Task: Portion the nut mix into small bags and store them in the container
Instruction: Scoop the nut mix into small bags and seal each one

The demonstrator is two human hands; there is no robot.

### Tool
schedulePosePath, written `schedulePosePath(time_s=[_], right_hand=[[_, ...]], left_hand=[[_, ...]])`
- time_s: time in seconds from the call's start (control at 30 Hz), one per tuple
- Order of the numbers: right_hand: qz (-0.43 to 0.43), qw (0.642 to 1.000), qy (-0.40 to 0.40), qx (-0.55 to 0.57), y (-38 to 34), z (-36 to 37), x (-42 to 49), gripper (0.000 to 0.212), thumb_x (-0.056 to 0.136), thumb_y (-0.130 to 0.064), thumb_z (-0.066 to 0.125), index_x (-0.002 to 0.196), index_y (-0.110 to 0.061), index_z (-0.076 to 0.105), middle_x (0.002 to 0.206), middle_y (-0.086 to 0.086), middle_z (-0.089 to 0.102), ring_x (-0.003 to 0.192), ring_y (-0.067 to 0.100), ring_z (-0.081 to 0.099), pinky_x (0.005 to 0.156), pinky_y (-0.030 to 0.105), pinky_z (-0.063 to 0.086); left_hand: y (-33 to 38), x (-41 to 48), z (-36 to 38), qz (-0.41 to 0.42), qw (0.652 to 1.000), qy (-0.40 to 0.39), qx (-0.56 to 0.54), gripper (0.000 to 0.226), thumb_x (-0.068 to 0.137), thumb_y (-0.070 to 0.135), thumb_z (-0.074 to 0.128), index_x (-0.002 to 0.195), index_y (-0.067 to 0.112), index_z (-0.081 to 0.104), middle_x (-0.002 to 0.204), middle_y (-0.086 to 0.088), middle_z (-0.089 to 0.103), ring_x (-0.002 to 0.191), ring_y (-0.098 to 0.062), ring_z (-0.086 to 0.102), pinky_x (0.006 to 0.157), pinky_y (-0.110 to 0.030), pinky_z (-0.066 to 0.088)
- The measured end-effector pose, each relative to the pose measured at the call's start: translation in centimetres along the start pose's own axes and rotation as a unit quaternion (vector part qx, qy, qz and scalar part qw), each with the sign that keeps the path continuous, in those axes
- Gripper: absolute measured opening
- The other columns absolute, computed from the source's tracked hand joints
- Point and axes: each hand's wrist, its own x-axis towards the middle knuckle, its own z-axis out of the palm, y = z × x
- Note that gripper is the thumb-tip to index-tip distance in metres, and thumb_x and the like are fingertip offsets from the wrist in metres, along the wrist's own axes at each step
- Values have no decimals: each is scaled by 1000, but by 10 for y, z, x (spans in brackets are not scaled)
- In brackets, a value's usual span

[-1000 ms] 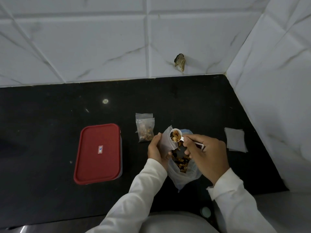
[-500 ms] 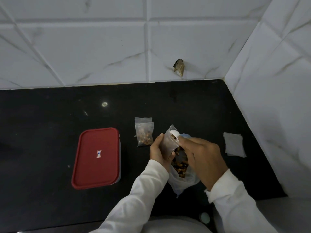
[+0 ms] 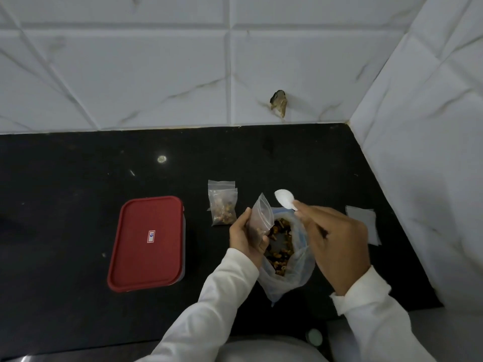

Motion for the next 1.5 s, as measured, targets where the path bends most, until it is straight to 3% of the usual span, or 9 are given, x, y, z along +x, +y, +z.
schedulePosePath(time_s=[0.1, 0.23, 0.33, 0.5, 0.63, 0.77, 0.97, 1.23, 1.5], right_hand=[[101, 993, -36, 51, 19, 2, -15, 17, 83, -7, 71, 100, -9, 73, 86, -6, 68, 82, -10, 63, 70, 1, 46], [163, 976, -142, 14, 47, 33, -47, 10, 87, -16, 69, 95, -15, 75, 76, -12, 65, 66, -3, 60, 64, 7, 46], [187, 970, -154, 10, 61, 53, -59, 11, 90, -14, 66, 97, -15, 75, 79, -9, 67, 72, 4, 61, 68, 18, 50], [174, 975, -140, -9, 70, 72, -55, 15, 90, -13, 65, 102, -16, 75, 86, -1, 71, 77, 11, 65, 71, 20, 51], [162, 973, -166, 14, 67, 77, -55, 16, 93, -15, 62, 104, -17, 74, 90, -2, 72, 83, 11, 66, 77, 25, 54], [163, 971, -175, 18, 61, 80, -59, 16, 95, -15, 59, 99, -19, 74, 85, -2, 71, 80, 12, 65, 75, 26, 53], [193, 958, -204, 52, 56, 79, -51, 16, 92, -15, 61, 90, -16, 77, 81, -4, 73, 80, 15, 67, 80, 35, 55], [232, 903, -360, 29, 52, 72, -23, 14, 90, -19, 64, 88, -21, 78, 83, -8, 73, 87, 8, 66, 89, 26, 51], [497, 795, -268, 221, 51, 71, -29, 15, 90, -14, 65, 85, -23, 77, 79, 0, 75, 69, 9, 63, 70, 23, 51]], left_hand=[[5, 1, -8, 19, 999, 8, -28, 42, 82, 35, 68, 115, 9, 68, 102, -14, 71, 68, -19, 66, 45, -20, 50], [10, -1, -23, 59, 996, 39, -47, 28, 92, 32, 59, 115, 17, 65, 83, -2, 74, 68, -15, 69, 67, -21, 57], [7, 0, -30, 55, 995, 77, -41, 26, 92, 33, 59, 110, 16, 68, 73, -7, 72, 60, -15, 69, 47, -23, 51], [0, 5, -32, 41, 994, 94, -26, 30, 91, 35, 59, 111, 15, 68, 105, -12, 71, 85, -24, 68, 72, -27, 50], [-3, 15, -28, 37, 994, 106, -5, 33, 89, 38, 61, 112, 15, 68, 117, -13, 68, 83, -22, 66, 52, -20, 49], [-5, 20, -27, 30, 994, 106, 21, 34, 89, 40, 61, 111, 15, 68, 119, -13, 68, 93, -24, 65, 57, -21, 48], [-2, 24, -27, 13, 995, 92, 37, 41, 89, 42, 58, 117, 13, 68, 114, -11, 69, 72, -20, 65, 45, -21, 45], [1, 13, -30, 11, 999, 40, 16, 35, 94, 40, 51, 106, 10, 65, 68, -7, 67, 47, -13, 57, 35, -16, 36], [4, 10, -33, 2, 1000, 18, 22, 32, 94, 39, 51, 98, 11, 66, 70, -6, 66, 47, -12, 57, 35, -15, 36]])
